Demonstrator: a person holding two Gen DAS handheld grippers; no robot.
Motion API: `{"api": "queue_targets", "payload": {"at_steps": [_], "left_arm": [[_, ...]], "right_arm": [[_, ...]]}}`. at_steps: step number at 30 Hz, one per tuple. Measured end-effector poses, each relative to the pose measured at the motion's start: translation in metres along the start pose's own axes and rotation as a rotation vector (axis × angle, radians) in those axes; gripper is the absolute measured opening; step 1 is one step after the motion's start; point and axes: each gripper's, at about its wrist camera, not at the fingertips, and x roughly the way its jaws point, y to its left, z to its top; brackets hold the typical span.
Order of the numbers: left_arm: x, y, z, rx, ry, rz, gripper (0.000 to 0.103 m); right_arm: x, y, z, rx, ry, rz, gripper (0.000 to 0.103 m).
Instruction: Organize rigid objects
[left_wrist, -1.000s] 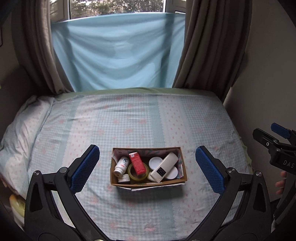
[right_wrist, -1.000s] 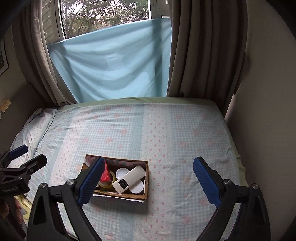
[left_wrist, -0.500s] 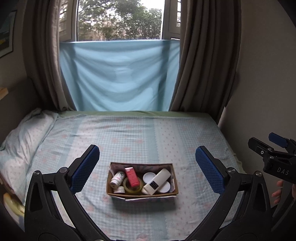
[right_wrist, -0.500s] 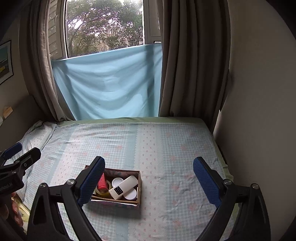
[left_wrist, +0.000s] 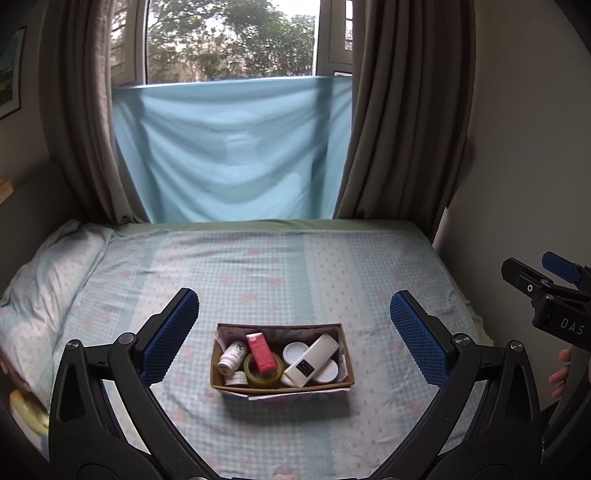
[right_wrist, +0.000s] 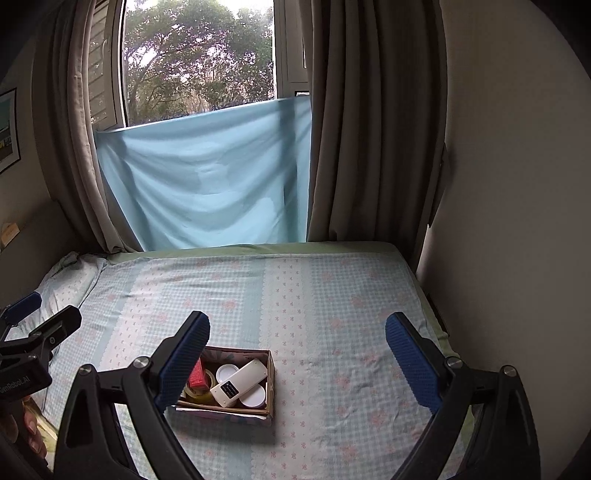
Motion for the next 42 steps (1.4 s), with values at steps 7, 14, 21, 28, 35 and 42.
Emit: {"api": "queue_targets", "payload": {"at_steps": [7,14,21,28,35,42], "left_arm": [[0.002,0.001,-0.003,-0.002,0.009,0.002,0.103],[0.001,0.000,-0.004,-0.002,0.008,0.003,0.103],[0.001,0.001,-0.005,-0.004,0.009,0.009,0.103],[0.001,0.004,-0.004,-0.013,0.014,0.011,0.103],[0.002,0.004,-0.002,-0.015,0.015,0.022,0.103],[0.000,0.001,-0.001,0.003,-0.003,0.051,0.103]], "right_arm": [[-0.002,0.003,0.000,-0.009,-0.002,0.000,0.095],[-0.002,0.007,0.002,-0.018,-0.007,0.002,0.095],[-0.002,0.010,0.002,-0.025,-0.006,0.007,0.095],[-0.002,0.011,0.002,-0.025,-0.007,0.006,0.095],[-0.002,0.011,0.002,-0.024,-0.008,0.007,0.095],[-0.002,0.012,0.004,-0.023,-0.010,0.007,0.095]]}}
